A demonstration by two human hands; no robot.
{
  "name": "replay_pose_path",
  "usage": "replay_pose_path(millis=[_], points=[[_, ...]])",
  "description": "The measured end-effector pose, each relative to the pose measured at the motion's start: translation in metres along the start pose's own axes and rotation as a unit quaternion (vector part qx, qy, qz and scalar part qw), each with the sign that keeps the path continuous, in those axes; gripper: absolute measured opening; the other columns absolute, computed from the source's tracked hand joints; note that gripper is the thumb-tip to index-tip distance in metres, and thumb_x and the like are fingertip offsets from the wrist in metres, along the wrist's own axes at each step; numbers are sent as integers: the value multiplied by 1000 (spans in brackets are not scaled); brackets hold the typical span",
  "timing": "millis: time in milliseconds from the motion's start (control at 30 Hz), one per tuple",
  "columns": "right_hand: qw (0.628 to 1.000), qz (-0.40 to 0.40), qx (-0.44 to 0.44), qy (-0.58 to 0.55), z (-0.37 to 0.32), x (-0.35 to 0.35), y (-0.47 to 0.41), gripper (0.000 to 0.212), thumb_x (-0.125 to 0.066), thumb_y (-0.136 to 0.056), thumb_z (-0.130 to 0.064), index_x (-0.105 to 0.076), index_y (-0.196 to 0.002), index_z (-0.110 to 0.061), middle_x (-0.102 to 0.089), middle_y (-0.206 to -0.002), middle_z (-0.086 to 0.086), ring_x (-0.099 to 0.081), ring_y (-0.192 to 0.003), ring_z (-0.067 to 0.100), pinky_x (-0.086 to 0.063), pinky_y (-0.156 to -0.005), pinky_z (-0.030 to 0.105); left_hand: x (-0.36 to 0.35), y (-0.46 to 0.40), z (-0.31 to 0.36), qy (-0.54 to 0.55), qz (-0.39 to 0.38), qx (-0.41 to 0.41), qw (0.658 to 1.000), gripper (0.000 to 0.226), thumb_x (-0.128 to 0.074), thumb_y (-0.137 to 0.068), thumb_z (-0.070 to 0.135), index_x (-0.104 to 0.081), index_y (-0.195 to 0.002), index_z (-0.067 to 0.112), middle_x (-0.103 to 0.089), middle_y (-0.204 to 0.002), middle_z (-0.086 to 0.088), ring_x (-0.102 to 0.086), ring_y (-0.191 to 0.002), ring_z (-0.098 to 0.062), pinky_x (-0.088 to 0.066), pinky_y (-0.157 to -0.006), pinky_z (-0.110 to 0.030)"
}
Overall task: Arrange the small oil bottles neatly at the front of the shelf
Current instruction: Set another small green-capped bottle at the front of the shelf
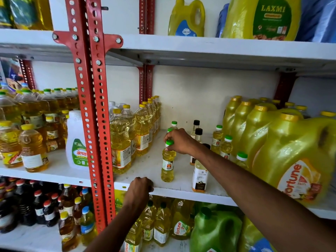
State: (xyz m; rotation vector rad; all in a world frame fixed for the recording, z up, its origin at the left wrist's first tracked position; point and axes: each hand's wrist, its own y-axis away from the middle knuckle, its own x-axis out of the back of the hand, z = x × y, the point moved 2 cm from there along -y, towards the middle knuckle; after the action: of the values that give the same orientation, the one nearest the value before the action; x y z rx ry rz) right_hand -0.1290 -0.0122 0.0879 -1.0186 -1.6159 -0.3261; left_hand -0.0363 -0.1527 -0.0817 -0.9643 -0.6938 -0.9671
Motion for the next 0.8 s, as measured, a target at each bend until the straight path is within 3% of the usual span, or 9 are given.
replay_pose_path(millis=[333, 800], points=[[1000, -12, 13, -9, -7, 3, 11, 34, -83, -71, -15, -74, -103, -7, -72, -112, 11, -64, -105, 23, -41, -81, 21, 0, 1, 0, 6, 2, -7, 1000, 26, -61, -88, 0, -77, -103, 15, -78, -102, -3, -73, -89, -16, -61, -83, -32], [1000, -26, 14, -2, -14, 6, 21, 35, -81, -73, -13, -72, -107, -9, -69, -118, 10, -62, -110, 23, -42, -83, 23, 2, 2, 1, -10, 2, -10, 1000, 21, -65, -88, 4, -78, -99, 16, -79, -96, -3, -73, -82, -17, -61, -75, -29]])
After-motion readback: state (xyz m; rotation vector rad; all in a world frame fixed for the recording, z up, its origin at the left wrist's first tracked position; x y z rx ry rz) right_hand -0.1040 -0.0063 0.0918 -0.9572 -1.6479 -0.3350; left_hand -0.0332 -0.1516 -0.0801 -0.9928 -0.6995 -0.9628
